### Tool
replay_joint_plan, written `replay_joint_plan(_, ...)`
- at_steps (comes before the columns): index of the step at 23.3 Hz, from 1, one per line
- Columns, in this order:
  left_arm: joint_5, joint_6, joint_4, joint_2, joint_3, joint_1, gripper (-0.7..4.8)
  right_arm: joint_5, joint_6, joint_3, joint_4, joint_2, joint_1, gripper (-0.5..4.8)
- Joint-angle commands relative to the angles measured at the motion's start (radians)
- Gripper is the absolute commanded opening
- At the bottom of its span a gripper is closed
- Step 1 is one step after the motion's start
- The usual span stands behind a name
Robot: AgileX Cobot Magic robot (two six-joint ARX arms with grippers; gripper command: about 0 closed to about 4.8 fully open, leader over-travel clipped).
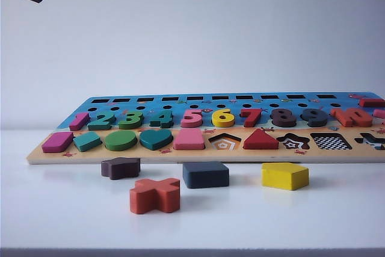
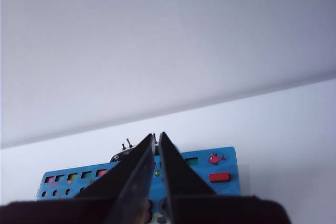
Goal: Insert the cube into the slot.
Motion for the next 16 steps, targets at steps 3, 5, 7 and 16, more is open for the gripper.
replay_joint_plan(3,0.109,0.005,-0.141,0.042,0.049,-0.013,0.1,-0.108,-0.056,0.185,-0.162,0.157,0.002,0.42)
replay_joint_plan(5,0.148,0.005,-0.167,0.059,0.06,-0.013,0.1,-0.152,-0.064,0.25,-0.21,0.22,0.002,0.42)
replay_joint_plan(7,0.182,0.005,-0.185,0.072,0.064,-0.013,0.1,-0.213,-0.092,0.34,-0.295,0.319,0.002,0.42)
replay_joint_plan(16,0.241,0.013,-0.223,0.11,0.065,-0.013,0.1,-0.43,-0.197,0.432,-0.431,0.587,0.135,0.51)
